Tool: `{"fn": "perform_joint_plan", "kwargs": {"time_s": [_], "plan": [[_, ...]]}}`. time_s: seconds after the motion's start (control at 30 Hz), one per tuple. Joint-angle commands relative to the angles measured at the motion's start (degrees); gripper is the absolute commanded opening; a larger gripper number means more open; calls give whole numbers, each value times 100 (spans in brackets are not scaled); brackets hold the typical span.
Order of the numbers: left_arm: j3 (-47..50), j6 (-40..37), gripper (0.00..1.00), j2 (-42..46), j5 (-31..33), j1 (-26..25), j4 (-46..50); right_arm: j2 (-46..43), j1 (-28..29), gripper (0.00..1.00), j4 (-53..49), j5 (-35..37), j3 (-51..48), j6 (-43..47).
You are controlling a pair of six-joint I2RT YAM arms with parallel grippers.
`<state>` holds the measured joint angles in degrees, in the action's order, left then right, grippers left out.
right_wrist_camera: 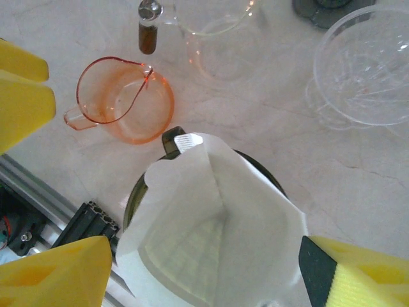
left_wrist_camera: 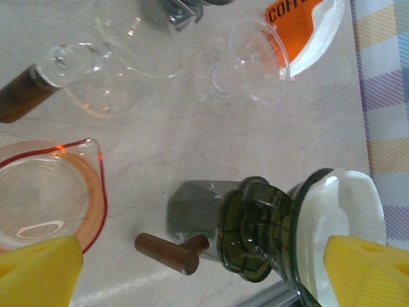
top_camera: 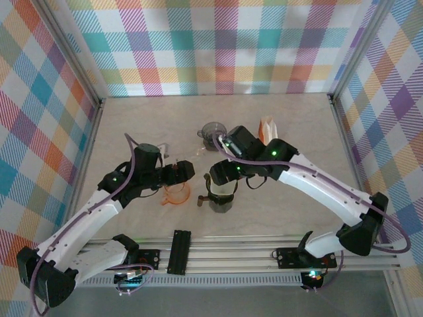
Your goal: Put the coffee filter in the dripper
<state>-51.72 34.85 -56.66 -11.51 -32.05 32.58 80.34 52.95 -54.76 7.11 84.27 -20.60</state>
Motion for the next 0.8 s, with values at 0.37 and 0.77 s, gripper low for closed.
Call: {"fn": "perform_joint_plan", "kwargs": {"time_s": [0.37,0.77], "plan": [[-462,-456,82,-523,-17,-825,-346,-610,-434,50,150,276,-880,-265],[-633,-470,74,-912,76,-1121,-462,-223,-342,10,154,141,-884,-87]]}}
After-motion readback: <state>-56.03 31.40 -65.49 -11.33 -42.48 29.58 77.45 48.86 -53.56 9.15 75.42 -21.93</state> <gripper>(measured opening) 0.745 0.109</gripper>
